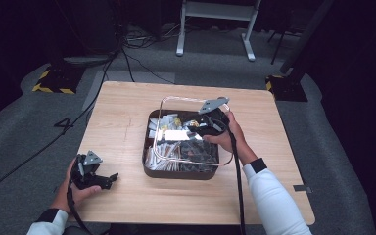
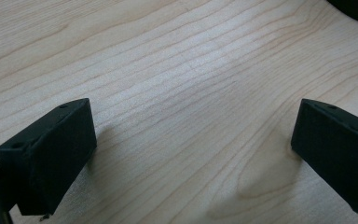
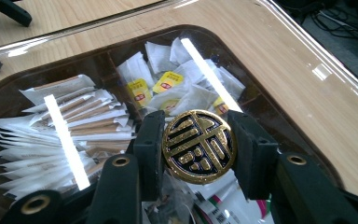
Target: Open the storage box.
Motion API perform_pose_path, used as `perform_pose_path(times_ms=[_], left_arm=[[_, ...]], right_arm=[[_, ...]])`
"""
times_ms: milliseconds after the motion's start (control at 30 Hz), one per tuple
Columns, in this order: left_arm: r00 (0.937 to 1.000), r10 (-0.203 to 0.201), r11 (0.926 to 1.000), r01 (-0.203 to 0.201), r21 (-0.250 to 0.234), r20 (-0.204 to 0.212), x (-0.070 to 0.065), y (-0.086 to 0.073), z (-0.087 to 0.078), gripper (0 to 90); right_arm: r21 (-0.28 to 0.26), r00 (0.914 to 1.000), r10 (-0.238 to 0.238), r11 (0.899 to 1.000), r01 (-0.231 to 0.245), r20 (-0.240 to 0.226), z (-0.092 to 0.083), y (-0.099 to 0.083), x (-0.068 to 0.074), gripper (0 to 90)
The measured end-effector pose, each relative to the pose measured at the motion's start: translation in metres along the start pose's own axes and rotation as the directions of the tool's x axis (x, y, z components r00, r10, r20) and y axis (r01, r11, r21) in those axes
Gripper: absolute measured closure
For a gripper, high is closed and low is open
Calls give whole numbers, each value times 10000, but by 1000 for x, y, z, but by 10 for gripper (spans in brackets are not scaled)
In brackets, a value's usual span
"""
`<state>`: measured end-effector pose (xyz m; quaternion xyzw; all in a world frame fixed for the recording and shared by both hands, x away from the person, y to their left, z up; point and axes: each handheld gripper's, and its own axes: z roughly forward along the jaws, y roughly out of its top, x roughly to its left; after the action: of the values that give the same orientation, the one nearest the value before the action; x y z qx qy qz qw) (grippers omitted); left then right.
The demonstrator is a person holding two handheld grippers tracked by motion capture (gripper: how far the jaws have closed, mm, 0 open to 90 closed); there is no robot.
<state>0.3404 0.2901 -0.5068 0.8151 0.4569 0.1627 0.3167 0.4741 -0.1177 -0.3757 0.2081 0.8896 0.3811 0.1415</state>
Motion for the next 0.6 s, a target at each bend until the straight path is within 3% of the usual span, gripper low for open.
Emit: perform_pose_path(times_ms=[600], left_arm=[[10000,5,10000,-5,11,-1,0,0,0,1]], right_arm=[[-213,9983,297,9994,-286,509,-43,-17,-15,588]])
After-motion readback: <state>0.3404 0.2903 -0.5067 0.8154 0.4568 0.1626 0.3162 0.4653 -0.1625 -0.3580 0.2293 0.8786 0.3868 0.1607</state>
